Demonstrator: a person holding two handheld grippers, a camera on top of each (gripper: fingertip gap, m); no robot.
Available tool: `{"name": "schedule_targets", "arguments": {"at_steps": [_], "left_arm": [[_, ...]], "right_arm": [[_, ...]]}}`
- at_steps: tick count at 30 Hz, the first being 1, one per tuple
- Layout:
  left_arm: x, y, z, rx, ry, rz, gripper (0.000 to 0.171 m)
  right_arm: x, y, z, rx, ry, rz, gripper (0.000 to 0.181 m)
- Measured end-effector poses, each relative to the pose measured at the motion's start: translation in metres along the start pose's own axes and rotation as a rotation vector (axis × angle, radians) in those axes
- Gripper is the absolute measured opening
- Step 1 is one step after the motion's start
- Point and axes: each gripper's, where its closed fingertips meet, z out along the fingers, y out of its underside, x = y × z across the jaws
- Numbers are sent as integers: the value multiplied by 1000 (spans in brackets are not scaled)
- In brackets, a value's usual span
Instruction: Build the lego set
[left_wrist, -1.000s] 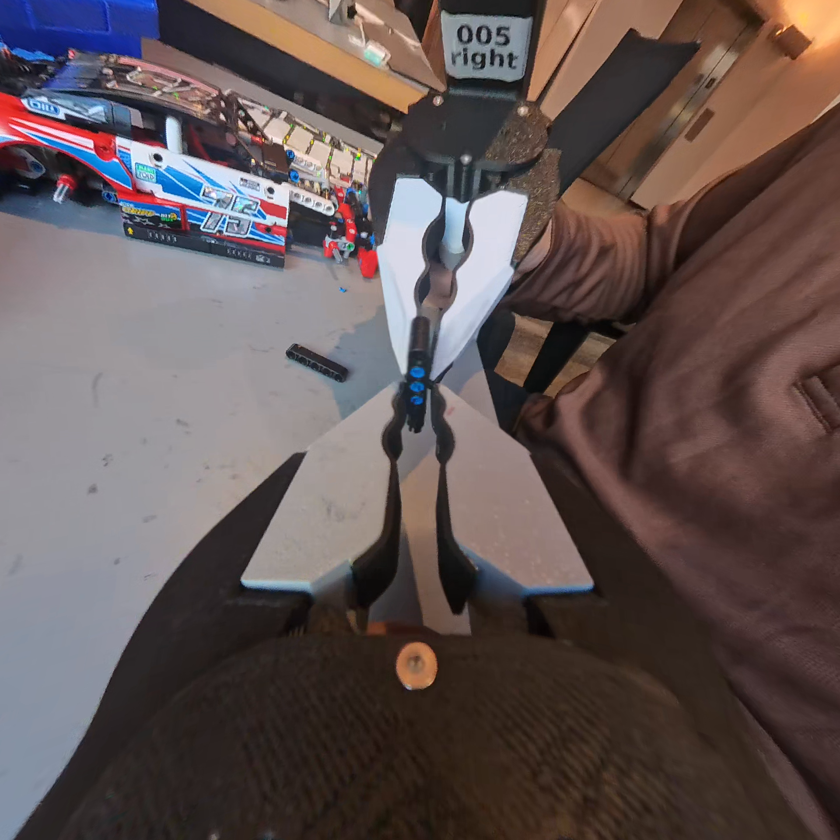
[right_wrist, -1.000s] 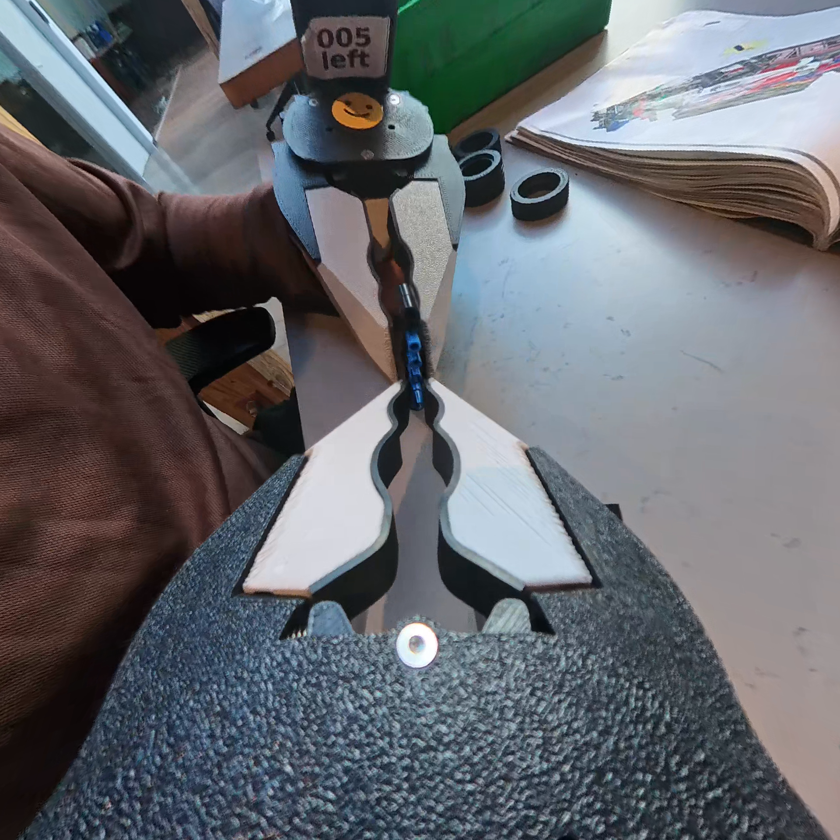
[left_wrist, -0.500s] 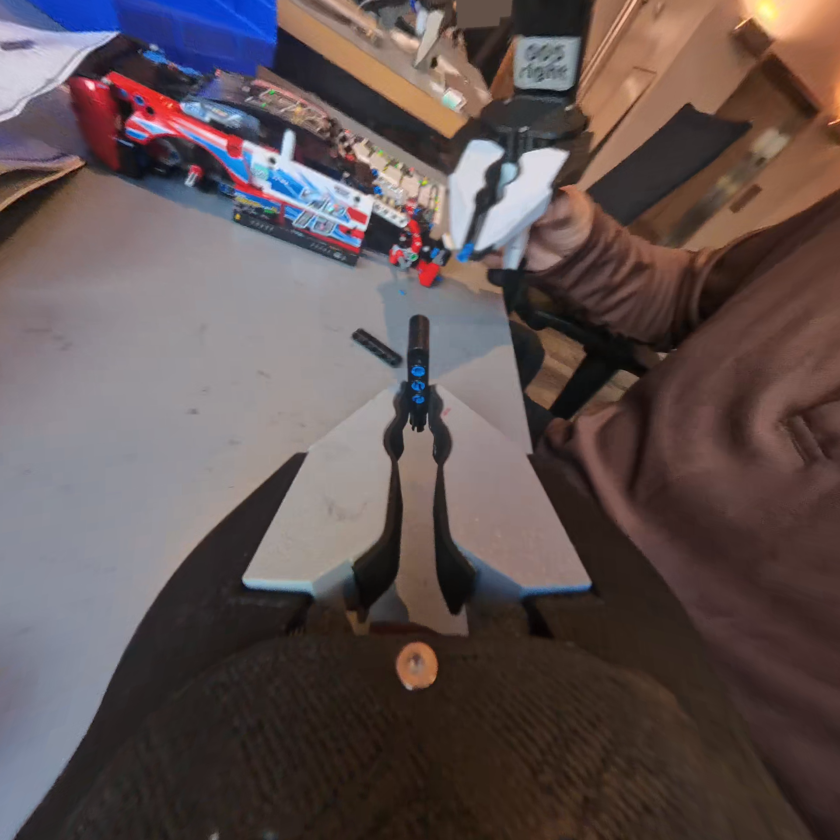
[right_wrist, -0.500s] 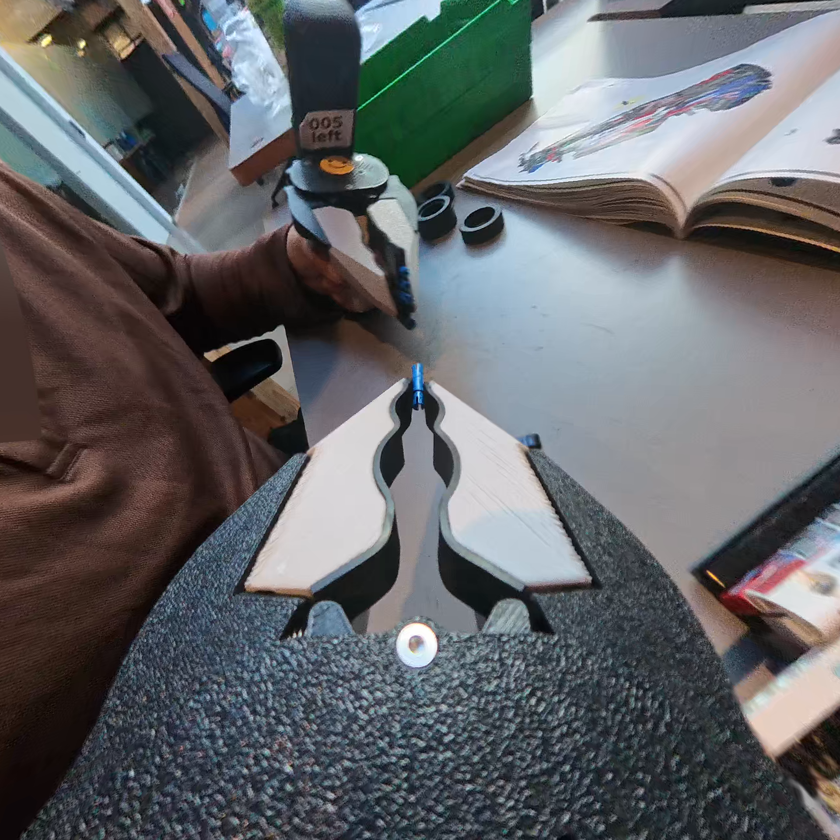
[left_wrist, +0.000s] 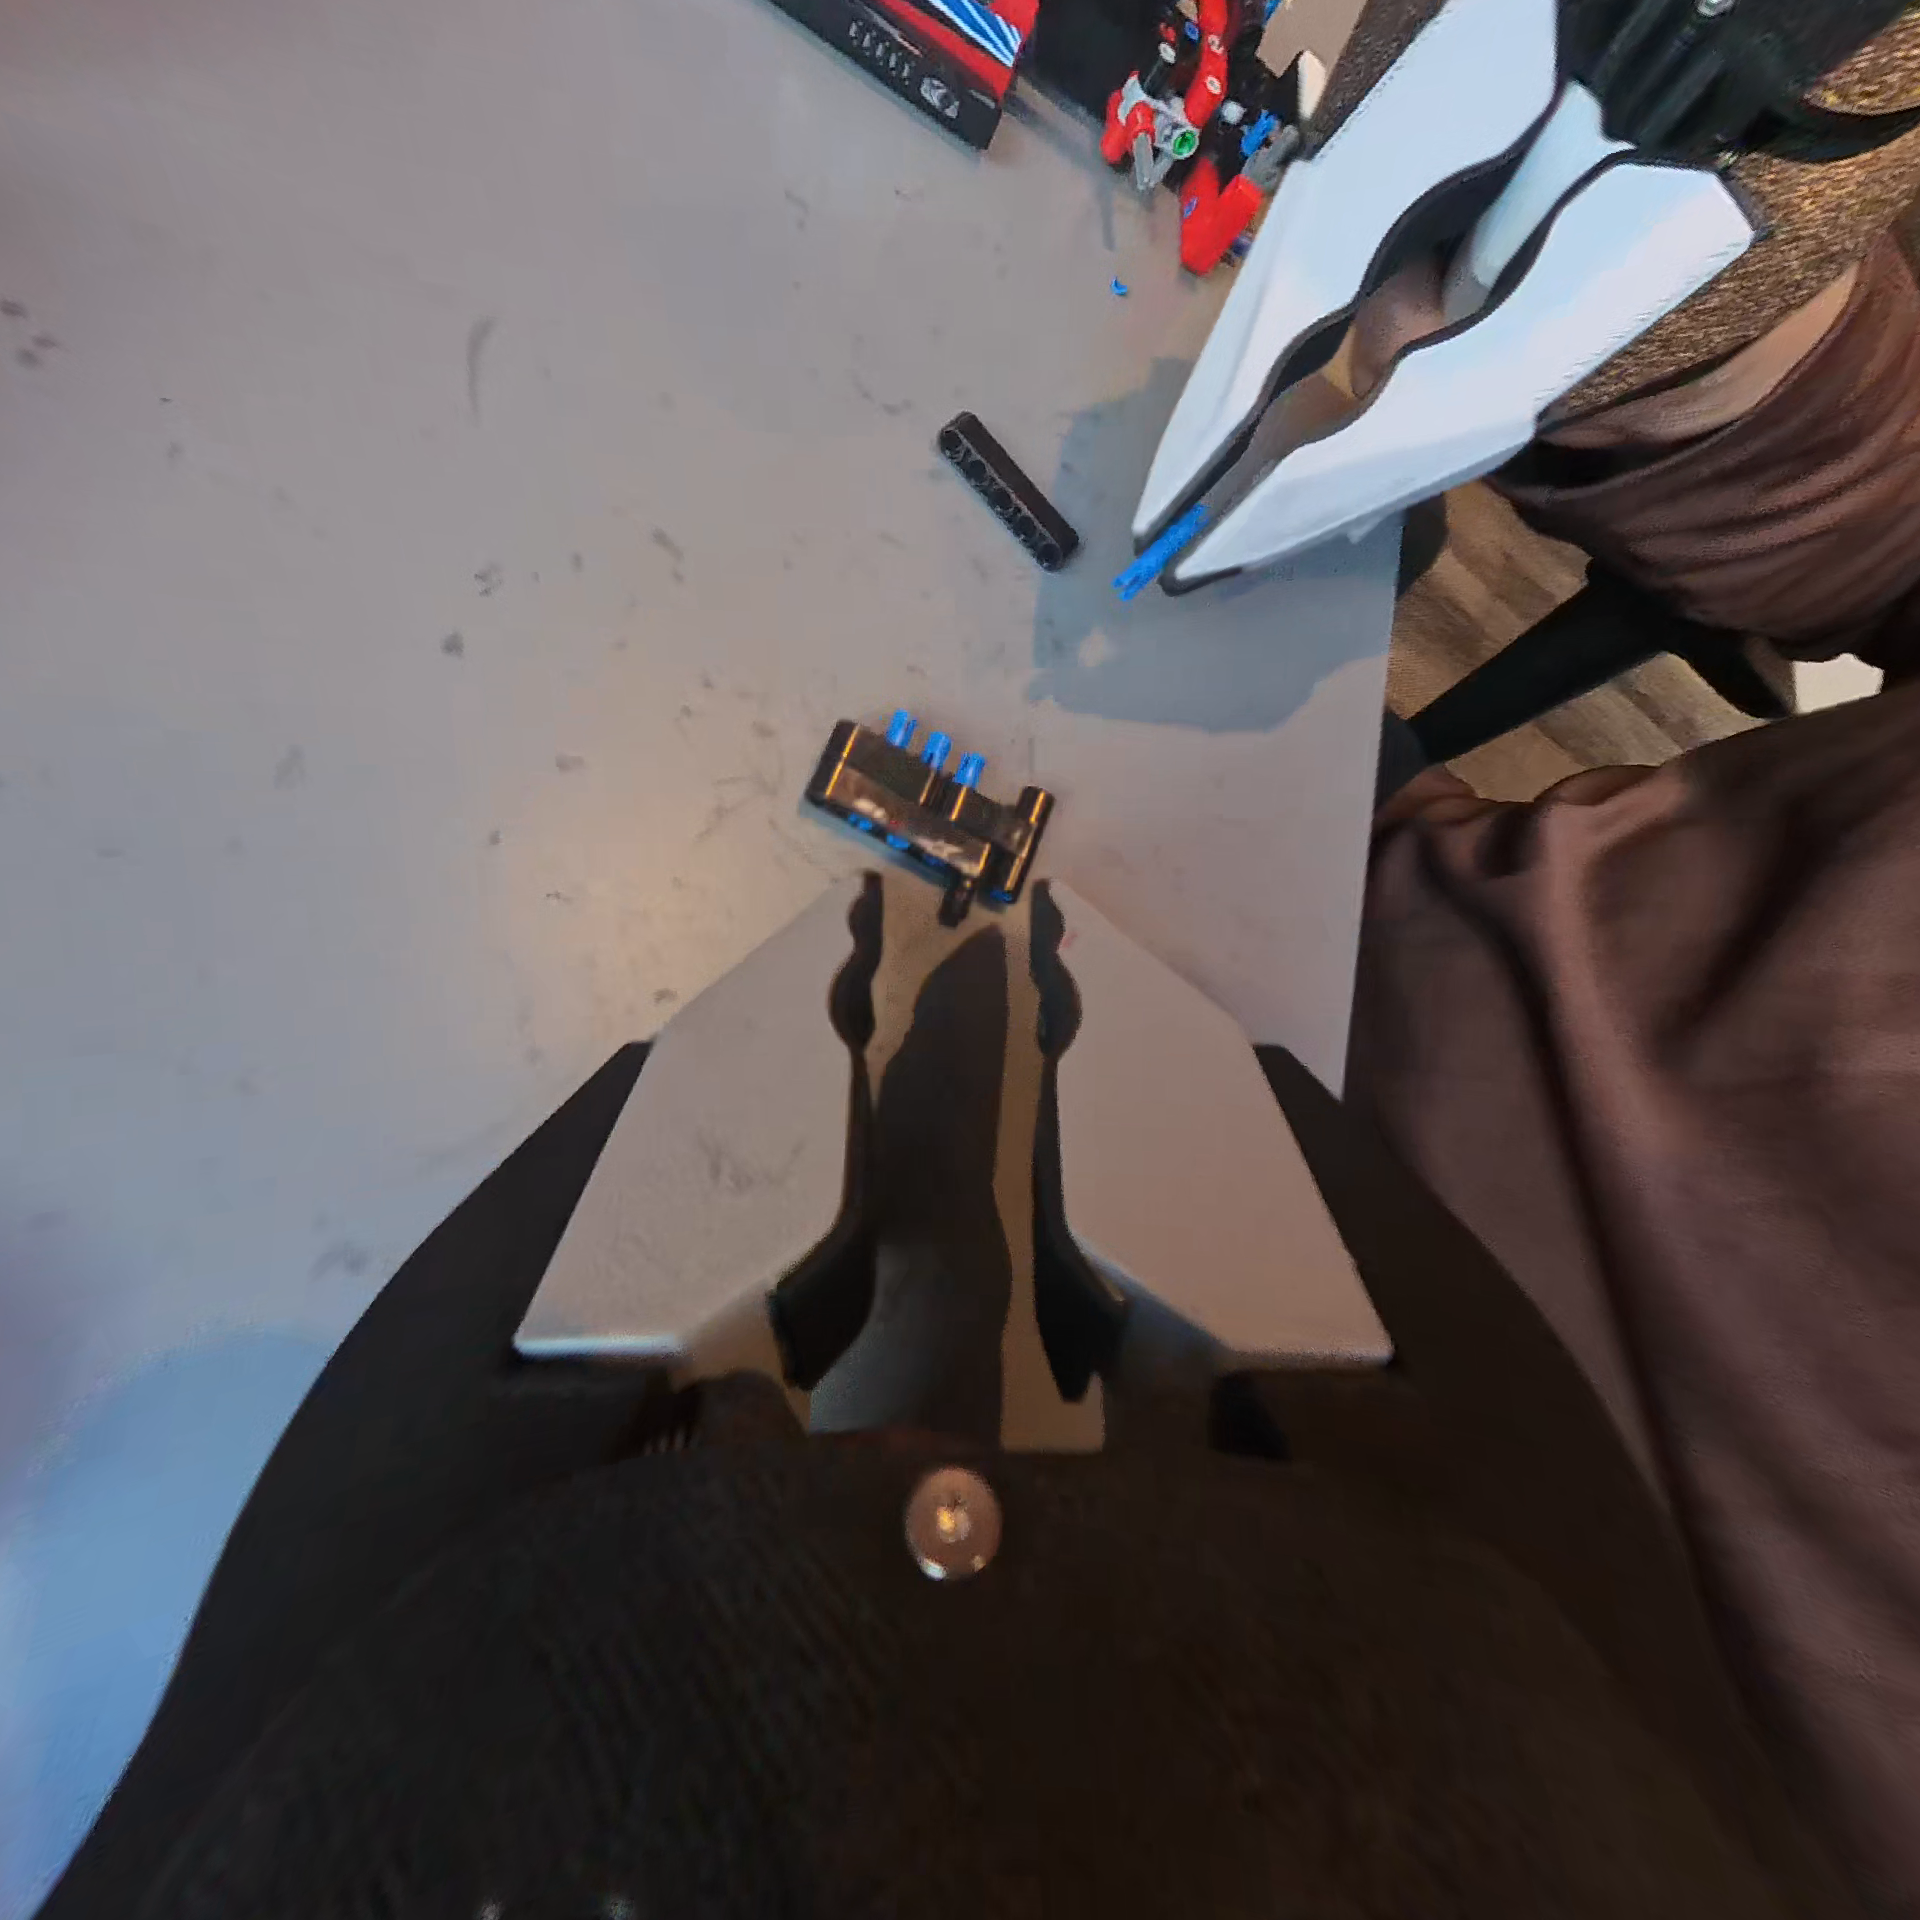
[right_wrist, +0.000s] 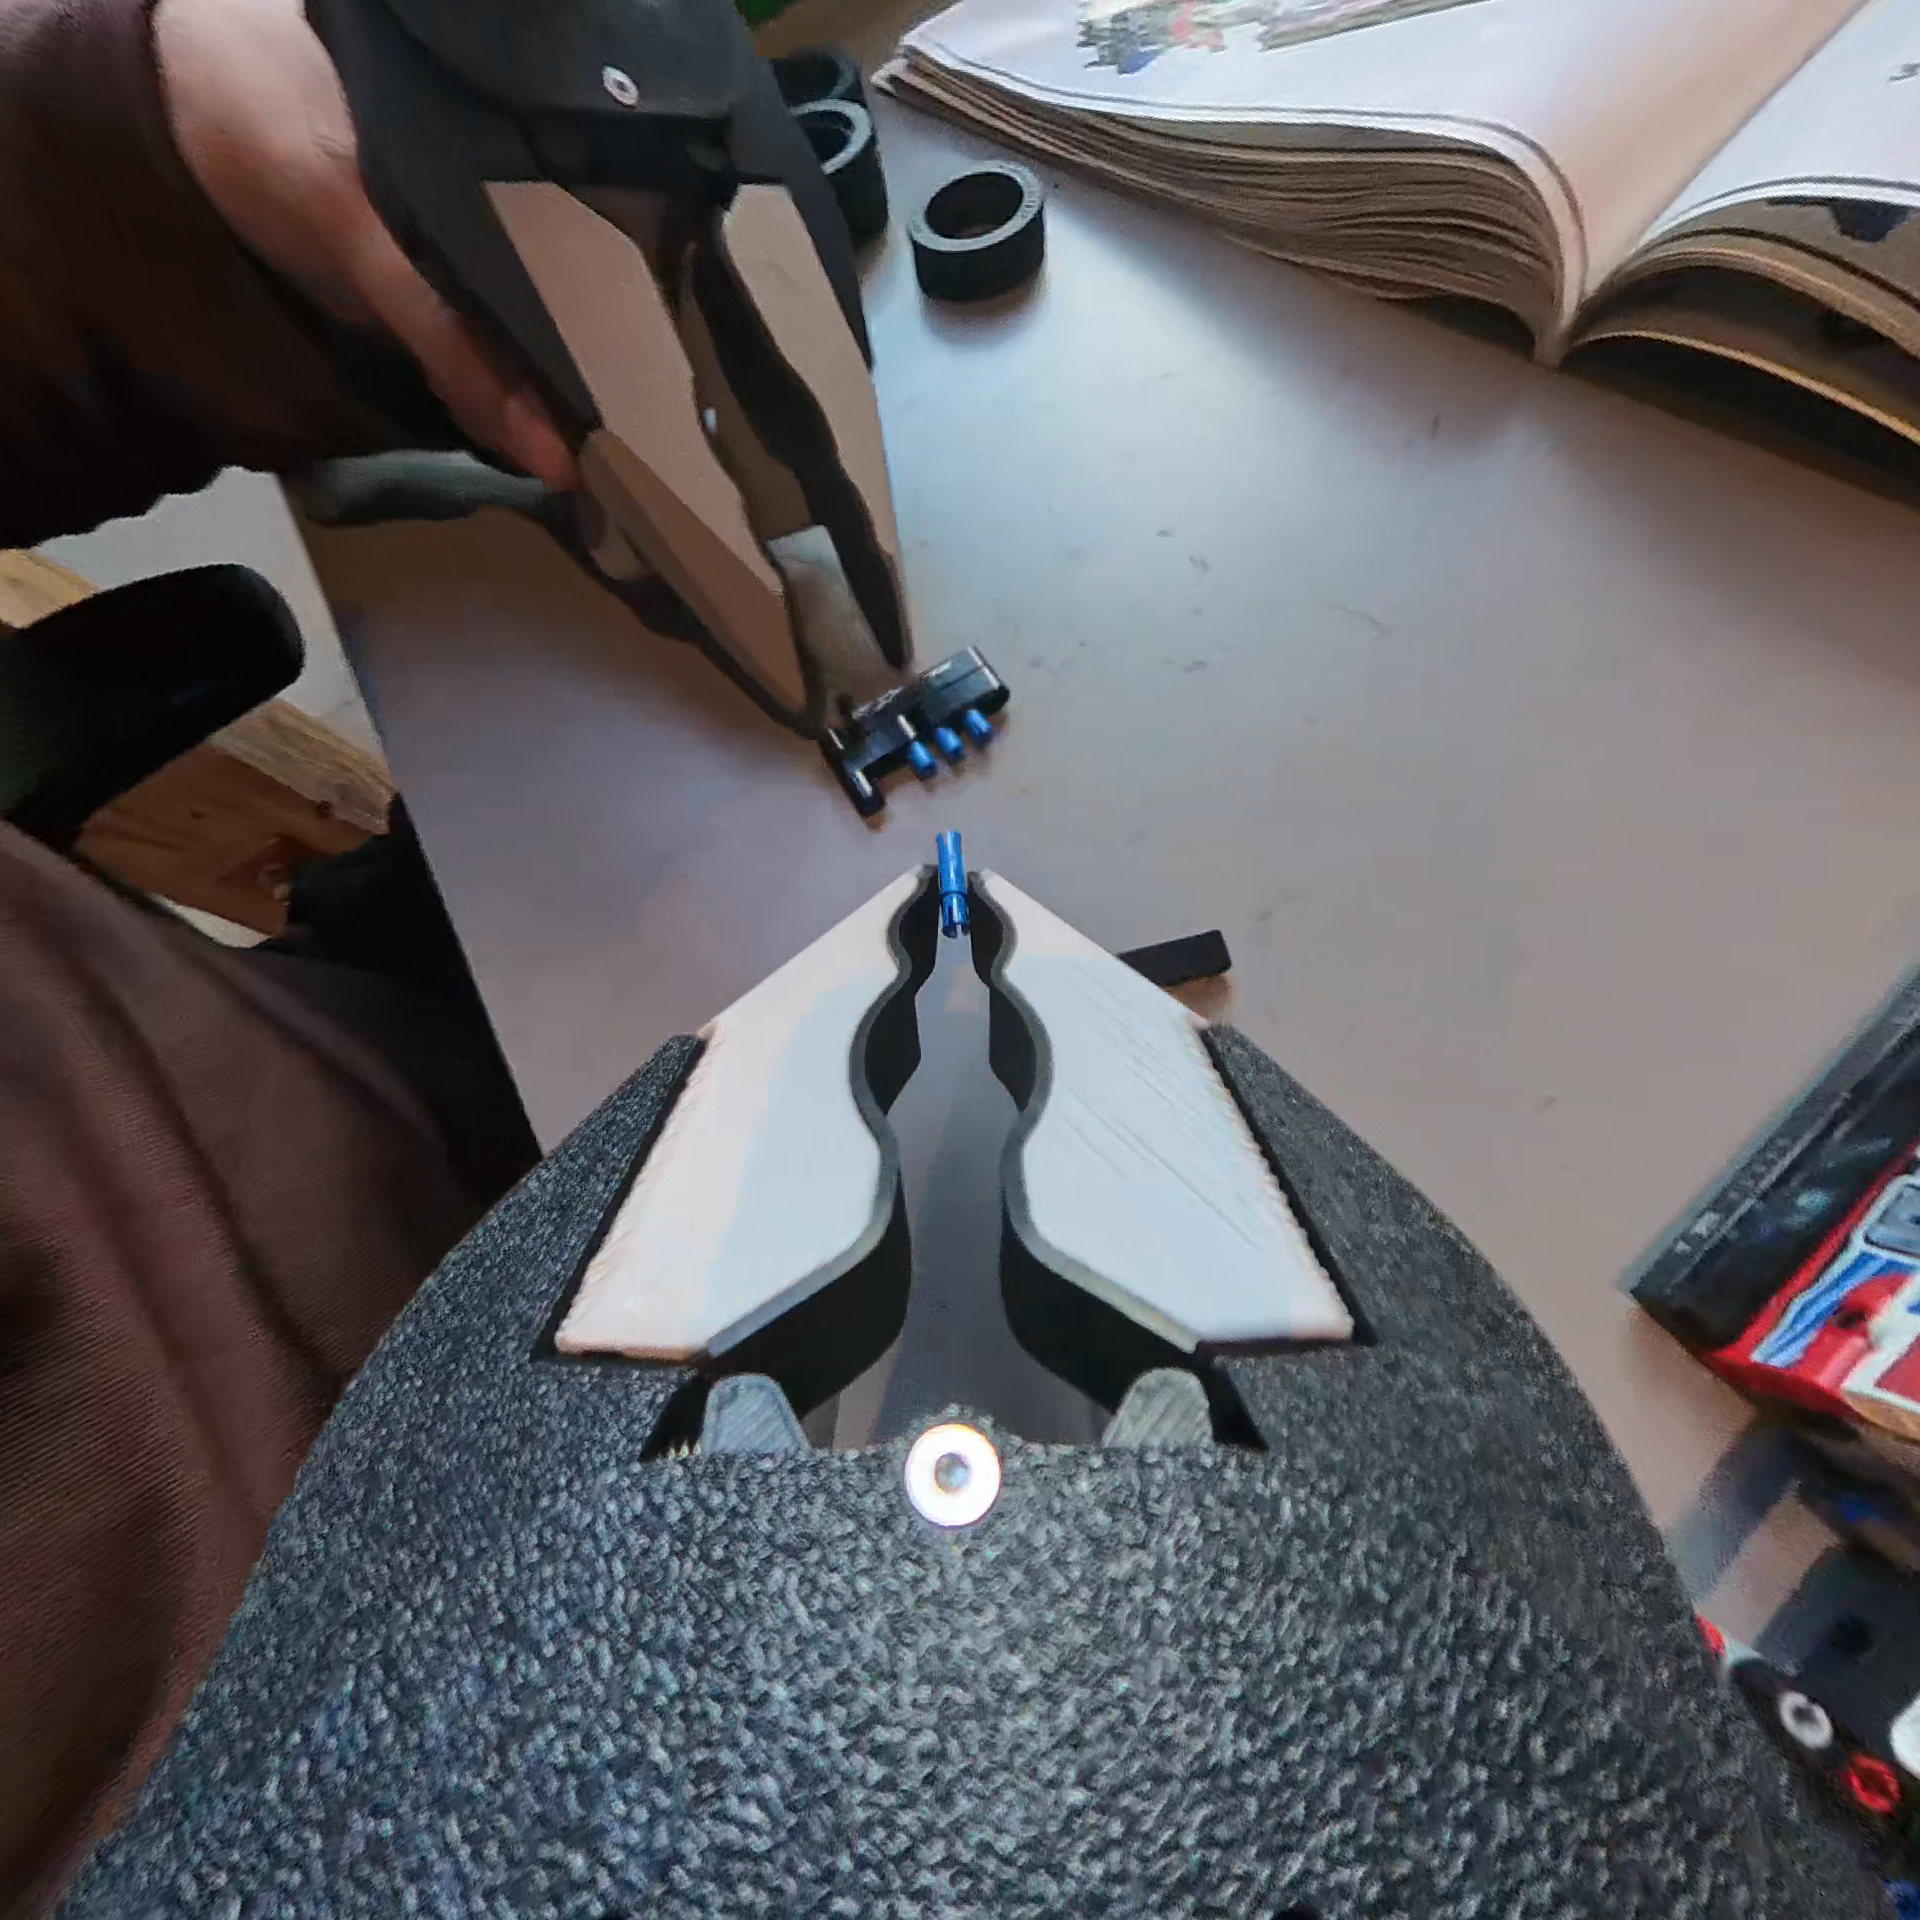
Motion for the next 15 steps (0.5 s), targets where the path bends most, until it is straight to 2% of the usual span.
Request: {"name": "schedule_targets", "arguments": {"at_steps": [3, 5, 7, 11, 15], "left_arm": [[-7, 0, -8, 10, -98, 11, 42], [-15, -1, -16, 14, -221, 44, 51], [-5, -10, -22, 60, -305, 140, 50], [44, -42, -12, 250, -382, 352, 45], [59, -64, -12, 387, -581, 532, 42]], "right_arm": [[4, 2, -2, 27, 27, 32, 5], [4, -4, -5, 81, 19, 80, 5], [0, -14, -10, 157, -2, 138, 5], [-17, -35, -16, 296, -130, 286, 5], [-30, -46, -21, 397, -297, 492, 5]]}}
